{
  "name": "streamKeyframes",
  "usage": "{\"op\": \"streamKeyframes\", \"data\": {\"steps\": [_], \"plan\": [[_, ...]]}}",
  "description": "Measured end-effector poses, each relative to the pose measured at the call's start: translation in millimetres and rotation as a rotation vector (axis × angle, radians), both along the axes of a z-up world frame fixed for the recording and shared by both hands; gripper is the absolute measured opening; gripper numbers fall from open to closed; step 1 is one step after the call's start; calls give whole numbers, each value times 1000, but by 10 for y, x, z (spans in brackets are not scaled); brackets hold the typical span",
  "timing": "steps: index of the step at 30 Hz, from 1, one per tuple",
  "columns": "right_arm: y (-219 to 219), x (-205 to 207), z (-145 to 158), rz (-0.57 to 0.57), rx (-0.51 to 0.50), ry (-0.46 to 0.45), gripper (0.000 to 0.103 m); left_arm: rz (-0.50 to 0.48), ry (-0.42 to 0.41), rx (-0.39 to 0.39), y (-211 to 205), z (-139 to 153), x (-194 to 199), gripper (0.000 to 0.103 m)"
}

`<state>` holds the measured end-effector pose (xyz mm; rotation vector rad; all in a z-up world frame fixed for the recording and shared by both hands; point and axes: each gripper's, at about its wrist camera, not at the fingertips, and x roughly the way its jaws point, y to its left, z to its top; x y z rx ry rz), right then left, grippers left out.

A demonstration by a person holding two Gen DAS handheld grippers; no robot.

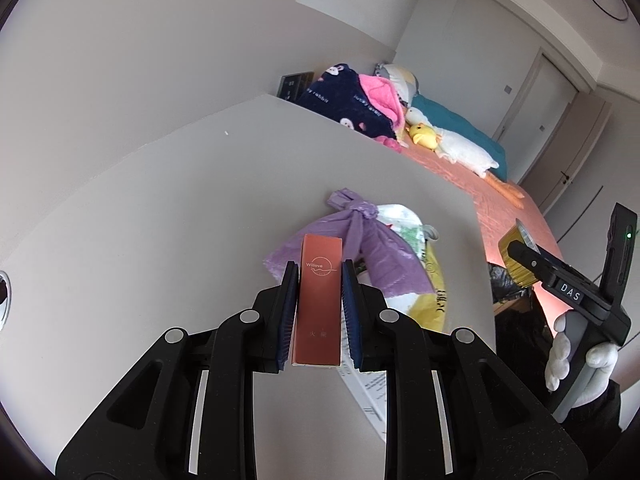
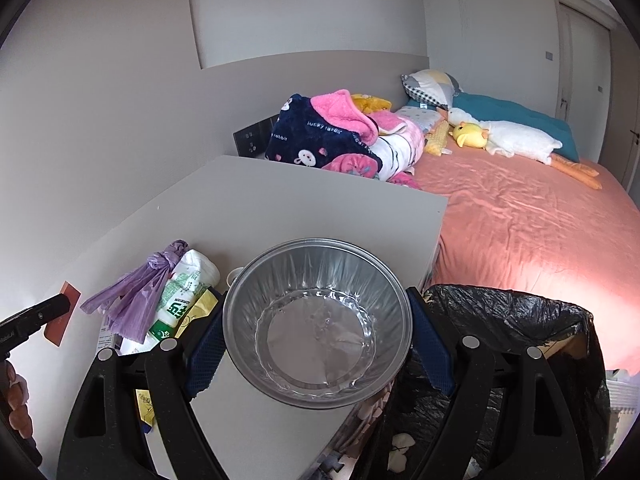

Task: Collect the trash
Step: 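Carry the orange box and foil bowl over the black trash bag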

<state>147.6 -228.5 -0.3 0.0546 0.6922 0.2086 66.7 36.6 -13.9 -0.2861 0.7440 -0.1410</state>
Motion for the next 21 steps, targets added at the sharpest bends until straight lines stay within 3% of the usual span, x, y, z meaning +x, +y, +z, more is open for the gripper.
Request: {"op": "streamKeyframes", "data": {"steps": [21], "plan": [[-769, -549, 244, -110, 67, -56, 83, -217, -46, -49, -1103, 225, 11, 22]]}}
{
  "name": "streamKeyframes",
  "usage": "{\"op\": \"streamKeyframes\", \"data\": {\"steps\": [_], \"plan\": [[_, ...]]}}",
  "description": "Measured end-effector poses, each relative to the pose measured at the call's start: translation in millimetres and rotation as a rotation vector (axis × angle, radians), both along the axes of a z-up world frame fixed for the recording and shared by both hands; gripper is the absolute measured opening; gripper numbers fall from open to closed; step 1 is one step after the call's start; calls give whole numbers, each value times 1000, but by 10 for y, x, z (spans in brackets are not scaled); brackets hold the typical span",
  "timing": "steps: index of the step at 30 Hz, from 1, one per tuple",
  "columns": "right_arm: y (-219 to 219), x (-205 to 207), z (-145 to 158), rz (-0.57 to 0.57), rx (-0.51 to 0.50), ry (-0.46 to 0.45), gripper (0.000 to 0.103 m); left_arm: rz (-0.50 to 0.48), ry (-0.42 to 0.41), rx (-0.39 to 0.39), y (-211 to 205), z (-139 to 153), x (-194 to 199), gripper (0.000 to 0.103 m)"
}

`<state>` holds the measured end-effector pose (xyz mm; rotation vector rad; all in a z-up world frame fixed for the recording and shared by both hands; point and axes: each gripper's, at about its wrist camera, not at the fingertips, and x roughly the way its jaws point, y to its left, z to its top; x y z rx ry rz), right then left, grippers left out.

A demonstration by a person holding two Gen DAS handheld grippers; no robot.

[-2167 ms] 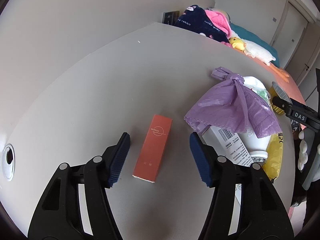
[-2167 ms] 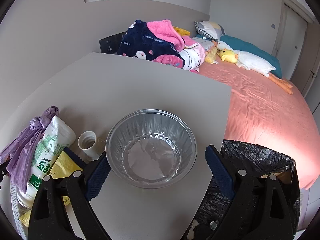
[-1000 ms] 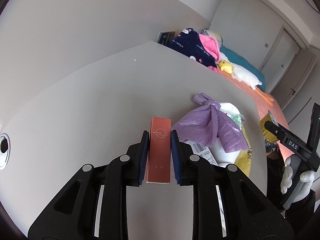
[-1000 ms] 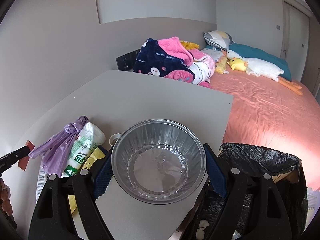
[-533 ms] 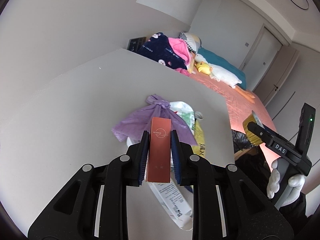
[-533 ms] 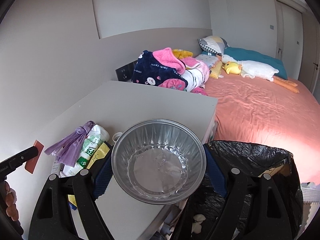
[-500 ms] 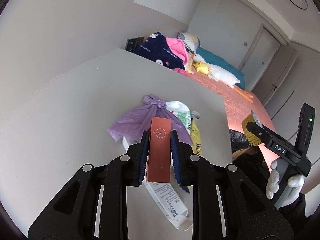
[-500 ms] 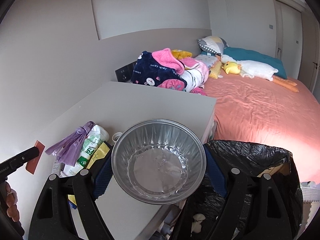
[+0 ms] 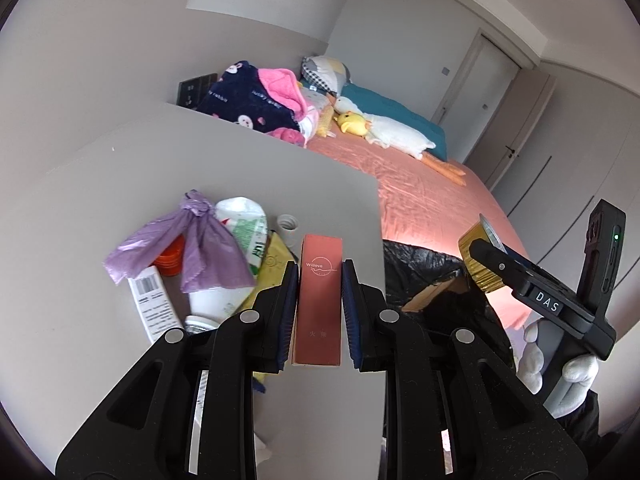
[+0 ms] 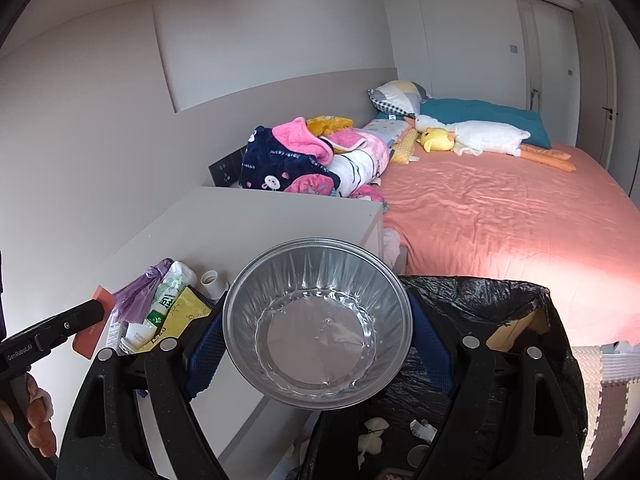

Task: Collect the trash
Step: 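Carry the orange box and foil bowl over the black trash bag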

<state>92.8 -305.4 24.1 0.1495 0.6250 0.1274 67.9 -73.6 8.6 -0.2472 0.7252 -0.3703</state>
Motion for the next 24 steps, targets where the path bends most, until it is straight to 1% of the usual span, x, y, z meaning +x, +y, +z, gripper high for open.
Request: {"op": "streamKeyframes", "data": {"steps": [15, 24], "plan": [[-616, -256, 74, -113, 12, -19, 83, -155, 6, -6, -732, 42, 41, 22], [-878, -350, 79, -163, 17, -23, 83, -250, 27, -37, -1118, 34, 116, 22]]}}
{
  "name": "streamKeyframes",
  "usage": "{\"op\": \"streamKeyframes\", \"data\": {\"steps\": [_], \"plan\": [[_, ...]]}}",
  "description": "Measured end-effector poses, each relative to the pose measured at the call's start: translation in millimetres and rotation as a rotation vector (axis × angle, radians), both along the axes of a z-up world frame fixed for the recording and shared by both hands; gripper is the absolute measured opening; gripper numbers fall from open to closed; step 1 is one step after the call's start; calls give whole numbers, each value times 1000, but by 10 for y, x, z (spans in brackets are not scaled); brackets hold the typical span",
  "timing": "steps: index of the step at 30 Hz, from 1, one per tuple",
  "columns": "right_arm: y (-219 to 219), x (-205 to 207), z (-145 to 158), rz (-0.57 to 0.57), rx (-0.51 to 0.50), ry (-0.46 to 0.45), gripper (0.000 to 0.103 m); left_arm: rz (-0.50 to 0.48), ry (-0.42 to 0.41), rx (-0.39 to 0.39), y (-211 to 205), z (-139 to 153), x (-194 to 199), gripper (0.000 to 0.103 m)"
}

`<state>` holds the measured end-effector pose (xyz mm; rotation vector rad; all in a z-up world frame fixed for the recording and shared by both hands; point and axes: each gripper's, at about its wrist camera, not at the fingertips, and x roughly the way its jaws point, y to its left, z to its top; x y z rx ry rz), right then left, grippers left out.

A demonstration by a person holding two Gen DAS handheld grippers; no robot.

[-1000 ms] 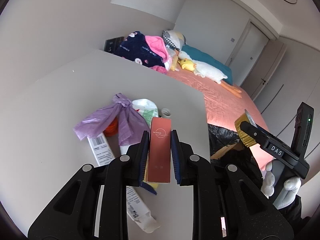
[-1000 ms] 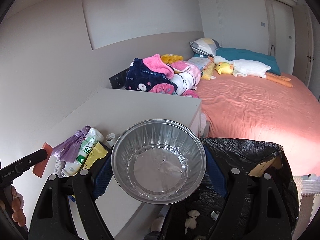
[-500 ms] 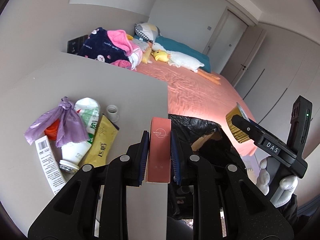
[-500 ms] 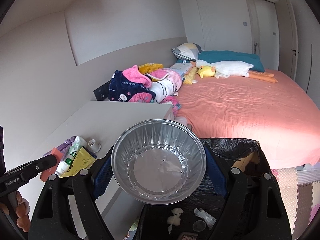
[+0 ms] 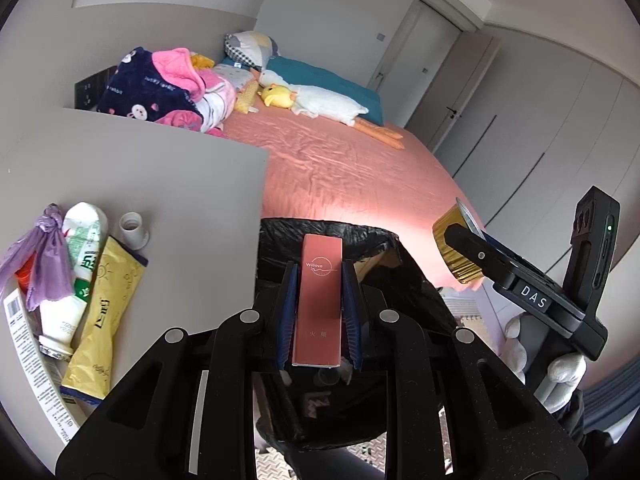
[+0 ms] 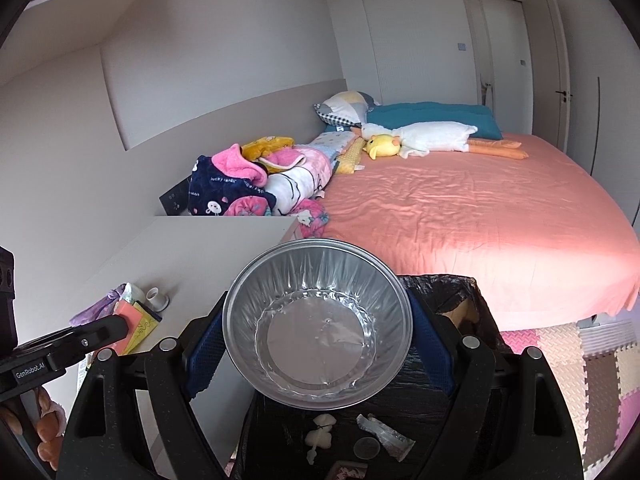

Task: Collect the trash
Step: 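Carry the orange box and foil bowl over the black trash bag, then open both tools to drop the orange box and foil bowl into the bag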

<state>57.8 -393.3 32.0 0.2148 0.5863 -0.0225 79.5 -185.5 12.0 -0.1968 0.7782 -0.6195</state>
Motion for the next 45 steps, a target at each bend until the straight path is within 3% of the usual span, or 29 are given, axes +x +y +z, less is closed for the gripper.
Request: {"op": "streamKeyframes", "data": {"steps": [14, 18, 19, 20, 21, 29, 45], "plan": [[-355, -71, -26, -66, 29, 5, 83, -143, 31, 5, -521, -31, 75, 22], [-502, -136, -11, -85, 80, -25, 87, -257, 46, -44, -705, -36, 114, 24], [-549, -160, -2, -112, 94, -36, 93, -277, 54, -49, -758, -39, 133, 47], [-602, -186, 7, -145, 107, -49, 96, -265, 55, -47, -797, -39, 156, 94], [-649, -211, 15, -172, 119, -61, 99, -229, 35, -45, -809, -34, 167, 96], [-771, -245, -13, -210, 127, -58, 100, -143, 21, -21, -724, -80, 221, 96], [-425, -152, -34, -143, 94, -63, 99, -54, 9, -27, -311, -87, 197, 96]]}}
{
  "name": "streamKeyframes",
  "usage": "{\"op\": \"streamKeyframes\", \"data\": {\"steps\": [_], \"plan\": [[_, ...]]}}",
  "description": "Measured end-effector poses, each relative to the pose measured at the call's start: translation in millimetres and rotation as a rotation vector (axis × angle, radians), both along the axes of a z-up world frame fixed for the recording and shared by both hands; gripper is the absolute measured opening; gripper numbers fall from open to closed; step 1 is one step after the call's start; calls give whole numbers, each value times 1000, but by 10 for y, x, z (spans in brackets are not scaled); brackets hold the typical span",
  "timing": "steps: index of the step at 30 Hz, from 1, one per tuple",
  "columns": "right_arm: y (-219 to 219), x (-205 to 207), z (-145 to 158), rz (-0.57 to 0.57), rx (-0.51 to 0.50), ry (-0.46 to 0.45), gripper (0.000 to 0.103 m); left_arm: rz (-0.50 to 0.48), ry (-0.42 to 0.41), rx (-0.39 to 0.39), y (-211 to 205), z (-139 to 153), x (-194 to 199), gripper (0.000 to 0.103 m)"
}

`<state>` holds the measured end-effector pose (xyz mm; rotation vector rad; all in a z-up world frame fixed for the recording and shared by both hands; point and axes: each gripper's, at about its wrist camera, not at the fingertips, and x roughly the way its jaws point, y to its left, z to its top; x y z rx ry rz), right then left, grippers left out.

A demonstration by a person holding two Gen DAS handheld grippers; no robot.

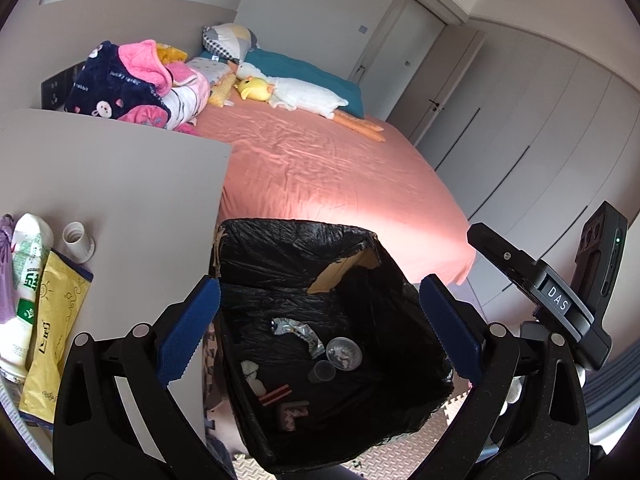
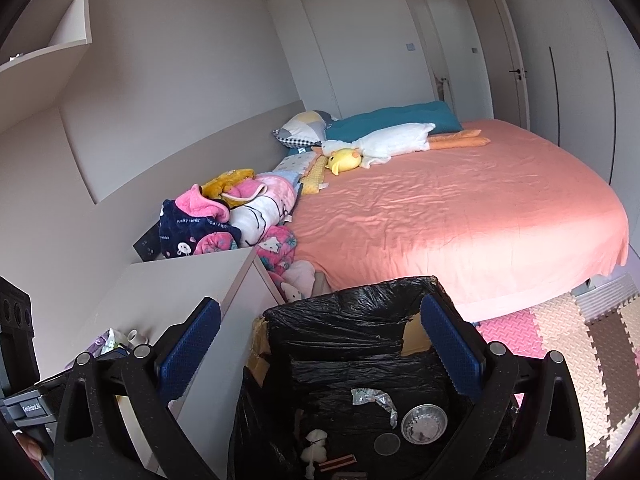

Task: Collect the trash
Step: 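Open both tools to drop the orange box and foil bowl into the bag, then move both open tools back over the remaining trash on the desk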

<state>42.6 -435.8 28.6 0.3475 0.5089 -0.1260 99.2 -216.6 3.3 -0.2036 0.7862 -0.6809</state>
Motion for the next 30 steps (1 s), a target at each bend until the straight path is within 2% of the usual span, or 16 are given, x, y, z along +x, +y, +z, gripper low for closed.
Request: {"op": "streamKeyframes", "data": {"steps": [6, 16, 30], "plan": [[223, 42, -14, 34, -23, -12, 99, 29, -6, -5, 212, 4, 2, 96], [631, 146, 1, 115, -36, -11, 99, 130, -39, 19, 665, 53, -103, 96], [1154, 293, -69, 223, -37, 18, 100, 294, -1, 51, 1287, -53, -206, 96]]}}
